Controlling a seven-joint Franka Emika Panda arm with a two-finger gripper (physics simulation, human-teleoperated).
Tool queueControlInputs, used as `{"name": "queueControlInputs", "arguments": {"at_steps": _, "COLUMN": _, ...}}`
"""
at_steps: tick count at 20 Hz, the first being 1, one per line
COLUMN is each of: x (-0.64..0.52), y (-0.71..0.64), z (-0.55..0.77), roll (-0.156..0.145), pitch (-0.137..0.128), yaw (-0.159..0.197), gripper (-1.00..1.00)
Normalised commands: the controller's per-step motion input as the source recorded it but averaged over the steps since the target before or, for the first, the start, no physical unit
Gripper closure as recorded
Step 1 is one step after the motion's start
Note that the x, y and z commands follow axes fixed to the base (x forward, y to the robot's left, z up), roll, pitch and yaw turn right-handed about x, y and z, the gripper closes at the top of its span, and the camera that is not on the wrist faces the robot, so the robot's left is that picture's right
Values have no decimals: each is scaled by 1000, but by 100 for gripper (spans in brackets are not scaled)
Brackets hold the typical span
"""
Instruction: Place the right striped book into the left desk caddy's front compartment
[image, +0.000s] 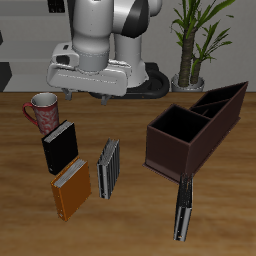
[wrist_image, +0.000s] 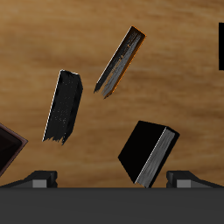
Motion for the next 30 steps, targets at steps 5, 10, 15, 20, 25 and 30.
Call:
{"name": "queueControlInputs", "arguments": {"at_steps": 5, "x": 289, "y": -50, "z": -192, "roll": -42, "pitch": -30, "yaw": -25, "gripper": -100}}
{"name": "queueControlInputs", "arguments": {"at_steps": 10, "x": 184, "y": 96, "z": -175, "roll": -24, "pitch": -1, "yaw": -21, "gripper": -100}}
{"name": "queueControlInputs", "arguments": {"at_steps": 15, "x": 138, "y": 224, "z": -183, "roll": 10, "pitch": 2, "yaw": -29, "gripper": -100}}
{"name": "queueControlInputs", "arguments": {"at_steps": 20, "x": 81, "y": 161, "z": -127, "roll": 18, "pitch": 8, "yaw": -2, "gripper": -100}}
{"name": "queueControlInputs", "arguments": {"at_steps": 25, "x": 96, "y": 114, "z": -152, "roll": 18, "pitch": -17, "yaw": -27, "gripper": -100}}
{"name": "queueControlInputs", "arguments": {"at_steps": 30, "x": 97, "y": 23, "z": -302, "roll": 3, "pitch": 6, "yaw": -15, "gripper": -100}}
